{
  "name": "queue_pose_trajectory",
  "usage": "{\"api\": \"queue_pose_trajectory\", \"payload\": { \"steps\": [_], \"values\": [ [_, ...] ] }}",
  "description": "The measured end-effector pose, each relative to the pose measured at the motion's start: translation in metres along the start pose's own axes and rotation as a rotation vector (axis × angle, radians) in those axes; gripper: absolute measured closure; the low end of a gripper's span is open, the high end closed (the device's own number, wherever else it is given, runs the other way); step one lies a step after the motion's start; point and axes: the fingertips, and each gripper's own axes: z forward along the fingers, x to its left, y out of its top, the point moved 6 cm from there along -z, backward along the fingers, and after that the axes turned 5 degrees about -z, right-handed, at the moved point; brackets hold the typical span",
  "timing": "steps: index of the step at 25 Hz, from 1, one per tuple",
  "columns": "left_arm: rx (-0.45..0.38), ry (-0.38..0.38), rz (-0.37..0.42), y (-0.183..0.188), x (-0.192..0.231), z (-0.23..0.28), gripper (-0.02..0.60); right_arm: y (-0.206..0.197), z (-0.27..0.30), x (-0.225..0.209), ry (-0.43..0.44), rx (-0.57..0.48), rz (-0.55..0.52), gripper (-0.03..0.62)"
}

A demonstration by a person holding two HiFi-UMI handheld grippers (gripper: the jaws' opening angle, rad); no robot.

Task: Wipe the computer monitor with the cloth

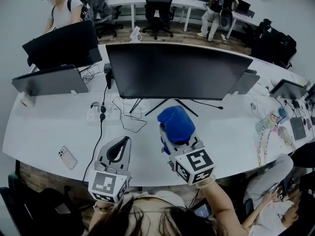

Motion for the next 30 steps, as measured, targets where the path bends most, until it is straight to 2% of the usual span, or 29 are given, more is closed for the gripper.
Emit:
{"api": "queue_pose_trajectory", "payload": {
  "steps": [6, 12, 23, 30],
  "values": [
    [-0.004, 0.087, -0.02, 0.0, 0.009, 0.004, 0.572, 0.003, 0.023, -0.012, 0.062, -0.004, -0.005, 0.494],
    [0.001, 0.14, -0.03, 0.0, 0.021, 0.0, 0.572, 0.012, 0.042, -0.016, 0.092, -0.033, 0.003, 0.494],
    [0.018, 0.135, -0.017, 0.002, 0.062, -0.002, 0.572, 0.026, 0.08, -0.002, 0.073, -0.053, -0.015, 0.494],
    [0.01, 0.092, -0.018, 0.009, 0.083, -0.003, 0.572, 0.036, 0.102, 0.01, 0.055, -0.062, -0.015, 0.494]
  ]
}}
